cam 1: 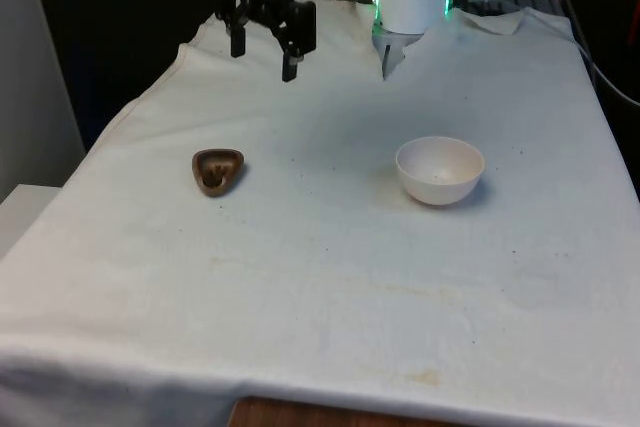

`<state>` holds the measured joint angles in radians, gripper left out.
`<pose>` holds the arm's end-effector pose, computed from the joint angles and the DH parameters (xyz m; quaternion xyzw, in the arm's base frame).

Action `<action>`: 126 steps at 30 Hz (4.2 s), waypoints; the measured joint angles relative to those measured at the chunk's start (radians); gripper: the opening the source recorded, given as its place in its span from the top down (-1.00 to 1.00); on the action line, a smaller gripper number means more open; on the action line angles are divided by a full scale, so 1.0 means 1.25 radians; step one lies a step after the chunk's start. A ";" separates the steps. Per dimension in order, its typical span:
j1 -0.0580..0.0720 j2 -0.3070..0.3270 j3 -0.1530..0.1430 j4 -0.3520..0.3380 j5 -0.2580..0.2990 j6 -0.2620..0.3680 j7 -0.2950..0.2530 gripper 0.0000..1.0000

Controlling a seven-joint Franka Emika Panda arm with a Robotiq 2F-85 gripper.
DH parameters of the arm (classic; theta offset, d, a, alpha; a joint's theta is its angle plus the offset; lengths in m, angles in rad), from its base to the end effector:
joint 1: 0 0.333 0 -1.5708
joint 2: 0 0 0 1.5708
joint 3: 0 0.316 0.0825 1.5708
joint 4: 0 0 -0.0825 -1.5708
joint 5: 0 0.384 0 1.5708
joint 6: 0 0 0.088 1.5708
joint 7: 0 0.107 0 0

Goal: Pour the coffee beans from the cup into the bowl.

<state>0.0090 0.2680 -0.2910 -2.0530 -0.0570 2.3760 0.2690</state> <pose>0.5720 -0.1614 0.3189 0.9669 -0.2463 0.0320 0.0584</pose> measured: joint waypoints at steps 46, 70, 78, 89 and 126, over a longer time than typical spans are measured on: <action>0.000 0.065 -0.026 -0.045 -0.024 0.111 0.198 -1.00; -0.001 0.104 -0.062 -0.031 -0.024 0.142 0.259 -1.00; -0.001 0.114 -0.067 -0.027 -0.024 0.146 0.293 -1.00; 0.000 0.126 -0.068 -0.023 -0.024 0.148 0.352 -1.00; 0.005 0.174 -0.066 -0.013 -0.024 0.176 0.566 -1.00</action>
<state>0.0150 0.4850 -0.3730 -2.0690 -0.0870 2.5960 0.9770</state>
